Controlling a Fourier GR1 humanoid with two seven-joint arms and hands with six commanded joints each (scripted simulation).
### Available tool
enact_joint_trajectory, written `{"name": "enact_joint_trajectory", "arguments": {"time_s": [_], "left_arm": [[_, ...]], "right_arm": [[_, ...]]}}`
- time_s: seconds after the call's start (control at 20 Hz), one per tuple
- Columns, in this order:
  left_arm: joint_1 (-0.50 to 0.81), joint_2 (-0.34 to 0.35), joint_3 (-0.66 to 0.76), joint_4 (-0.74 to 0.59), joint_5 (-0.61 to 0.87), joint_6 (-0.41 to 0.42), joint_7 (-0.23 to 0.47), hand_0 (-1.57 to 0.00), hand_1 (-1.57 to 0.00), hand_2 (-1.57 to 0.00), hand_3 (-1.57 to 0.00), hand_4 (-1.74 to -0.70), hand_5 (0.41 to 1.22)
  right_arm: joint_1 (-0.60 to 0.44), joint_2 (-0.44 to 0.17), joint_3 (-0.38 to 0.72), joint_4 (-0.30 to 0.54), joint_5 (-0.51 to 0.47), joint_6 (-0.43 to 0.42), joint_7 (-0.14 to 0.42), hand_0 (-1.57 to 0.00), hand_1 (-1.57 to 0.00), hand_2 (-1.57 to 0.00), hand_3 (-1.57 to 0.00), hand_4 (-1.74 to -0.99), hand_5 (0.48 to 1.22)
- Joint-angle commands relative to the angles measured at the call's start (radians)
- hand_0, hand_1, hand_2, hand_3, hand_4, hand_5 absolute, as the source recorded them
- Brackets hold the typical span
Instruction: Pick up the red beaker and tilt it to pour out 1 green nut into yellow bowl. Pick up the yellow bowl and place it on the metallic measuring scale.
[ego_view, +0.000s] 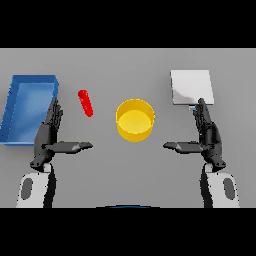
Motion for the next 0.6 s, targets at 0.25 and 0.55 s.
{"name": "enact_joint_trajectory", "arguments": {"time_s": [0.25,0.55], "left_arm": [[-0.049,-0.010,-0.003,0.026,-0.014,0.018,0.023,0.00,0.00,0.00,0.00,-1.20,0.652],[0.047,0.054,-0.099,-0.110,-0.133,0.000,0.061,0.00,0.00,0.00,0.00,-1.22,0.660]], "right_arm": [[-0.001,0.014,0.011,-0.007,0.008,-0.008,0.003,0.00,0.00,0.00,0.00,-1.245,0.681],[0.109,-0.053,0.144,-0.139,0.284,-0.069,-0.085,0.00,0.00,0.00,0.00,-1.235,0.678]]}}
